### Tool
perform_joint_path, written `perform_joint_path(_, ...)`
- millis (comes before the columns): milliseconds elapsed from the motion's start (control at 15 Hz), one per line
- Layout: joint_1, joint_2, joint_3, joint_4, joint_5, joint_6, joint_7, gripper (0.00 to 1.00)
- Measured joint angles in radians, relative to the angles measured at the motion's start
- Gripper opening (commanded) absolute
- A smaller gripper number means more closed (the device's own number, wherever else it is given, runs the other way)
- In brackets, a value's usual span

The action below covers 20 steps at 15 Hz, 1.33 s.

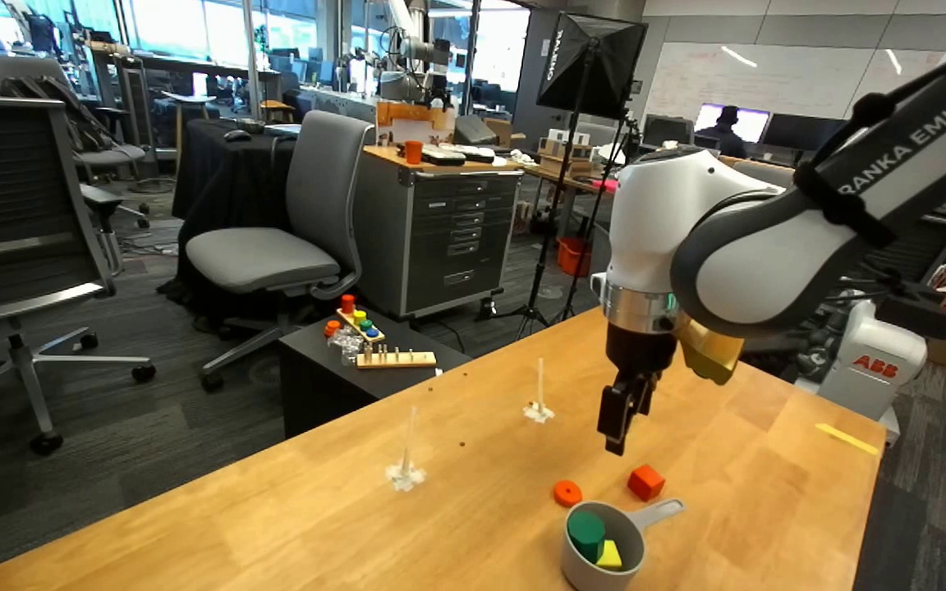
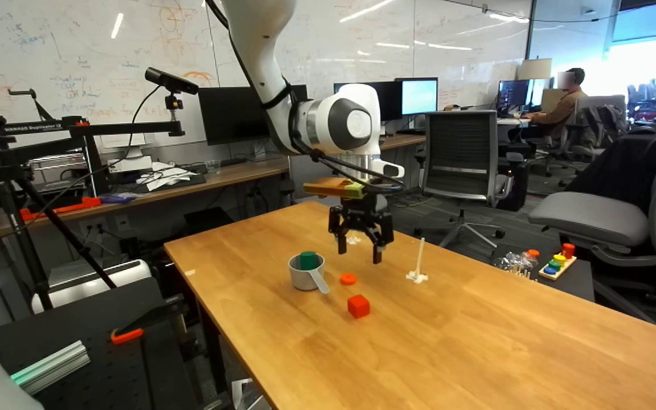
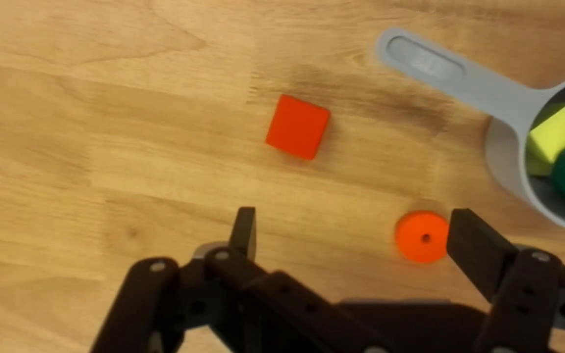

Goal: Put the three blocks in the gray cup

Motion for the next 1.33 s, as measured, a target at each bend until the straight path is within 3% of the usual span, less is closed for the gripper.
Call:
perform_joint_path(333,-0.081,0.011,-0.002,0.032,0.125,-0.002,0.074,1.00)
perform_joint_path(600,-0.092,0.039,0.006,0.034,0.232,0.008,0.153,1.00)
perform_joint_path(1333,-0.083,0.180,-0.007,0.077,0.235,0.035,0.222,1.00)
